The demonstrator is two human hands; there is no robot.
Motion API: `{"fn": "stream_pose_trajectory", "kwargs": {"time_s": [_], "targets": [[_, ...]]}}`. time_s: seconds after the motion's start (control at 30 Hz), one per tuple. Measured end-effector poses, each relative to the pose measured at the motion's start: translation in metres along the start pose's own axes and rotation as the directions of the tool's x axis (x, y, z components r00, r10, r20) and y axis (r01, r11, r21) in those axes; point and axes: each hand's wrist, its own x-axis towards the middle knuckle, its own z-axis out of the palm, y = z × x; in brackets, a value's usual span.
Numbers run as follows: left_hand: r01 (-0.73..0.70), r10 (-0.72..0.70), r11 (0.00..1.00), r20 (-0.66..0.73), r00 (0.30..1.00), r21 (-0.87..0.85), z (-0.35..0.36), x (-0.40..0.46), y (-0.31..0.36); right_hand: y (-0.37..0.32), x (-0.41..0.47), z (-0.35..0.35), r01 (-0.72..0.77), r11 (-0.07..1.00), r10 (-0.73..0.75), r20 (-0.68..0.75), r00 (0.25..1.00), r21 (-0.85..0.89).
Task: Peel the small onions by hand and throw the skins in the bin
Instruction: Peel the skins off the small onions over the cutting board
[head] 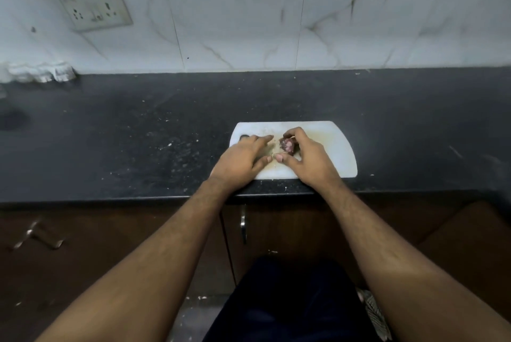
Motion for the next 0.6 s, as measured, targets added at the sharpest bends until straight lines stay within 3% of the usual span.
{"fn": "stream_pose_trajectory", "kwargs": {"time_s": [0.23, 0.47, 0.6], "targets": [[-0.100, 0.100, 0.995, -0.032, 0.994, 0.004, -0.003, -0.001, 0.005, 0.001, 0.003, -0.002, -0.046, 0.997, 0.044, 0.040, 0.998, 0.065], [-0.090, 0.085, 0.992, -0.058, 0.995, -0.093, 0.002, 0.000, -0.002, 0.010, 0.001, -0.005, -0.012, 0.965, 0.025, -0.046, 0.999, 0.261], [-0.071, 0.062, 0.991, -0.082, 0.995, -0.110, 0.003, 0.002, -0.002, 0.014, 0.004, -0.007, -0.031, 0.964, 0.050, -0.065, 0.997, 0.265]]}}
